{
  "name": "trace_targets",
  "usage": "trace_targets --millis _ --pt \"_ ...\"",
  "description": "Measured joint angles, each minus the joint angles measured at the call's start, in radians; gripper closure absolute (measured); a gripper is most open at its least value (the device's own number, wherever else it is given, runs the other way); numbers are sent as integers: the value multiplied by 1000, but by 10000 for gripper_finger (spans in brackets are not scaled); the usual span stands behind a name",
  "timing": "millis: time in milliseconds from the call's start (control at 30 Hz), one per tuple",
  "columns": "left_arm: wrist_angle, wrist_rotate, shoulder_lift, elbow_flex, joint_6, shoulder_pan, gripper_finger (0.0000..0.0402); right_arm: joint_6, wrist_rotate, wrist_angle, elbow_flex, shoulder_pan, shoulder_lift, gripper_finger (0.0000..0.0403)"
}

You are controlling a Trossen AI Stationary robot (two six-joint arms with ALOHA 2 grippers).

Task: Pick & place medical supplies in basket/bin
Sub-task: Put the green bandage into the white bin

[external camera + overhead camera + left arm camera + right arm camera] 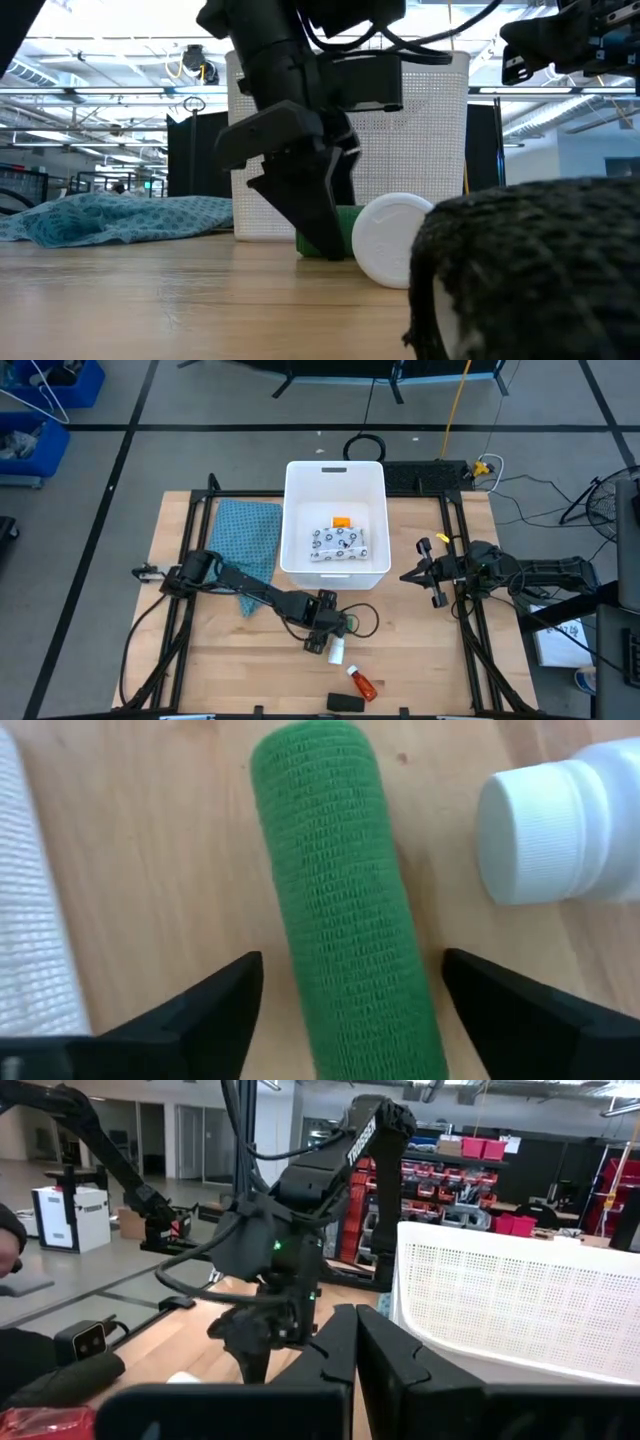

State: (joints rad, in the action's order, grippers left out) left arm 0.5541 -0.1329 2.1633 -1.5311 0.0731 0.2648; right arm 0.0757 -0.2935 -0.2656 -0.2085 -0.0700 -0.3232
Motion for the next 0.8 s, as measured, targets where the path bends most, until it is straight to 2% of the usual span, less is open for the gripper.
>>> trace_targets --millis 167,467,600,700,800 --pt "1 40 -2 1 -3 -8 150 0 0 1 0 0 -1 403" --pt "42 16 -46 6 1 -2 340 0 0 0 0 0 -1 403" --pt "79 8 -116 6 7 7 349 -3 0 1 0 0 -3 403" --pt "112 -38 -199 6 11 31 349 -3 0 4 0 0 -4 403" --pt "152 -88 -306 6 25 69 330 -3 0 8 0 0 -4 403"
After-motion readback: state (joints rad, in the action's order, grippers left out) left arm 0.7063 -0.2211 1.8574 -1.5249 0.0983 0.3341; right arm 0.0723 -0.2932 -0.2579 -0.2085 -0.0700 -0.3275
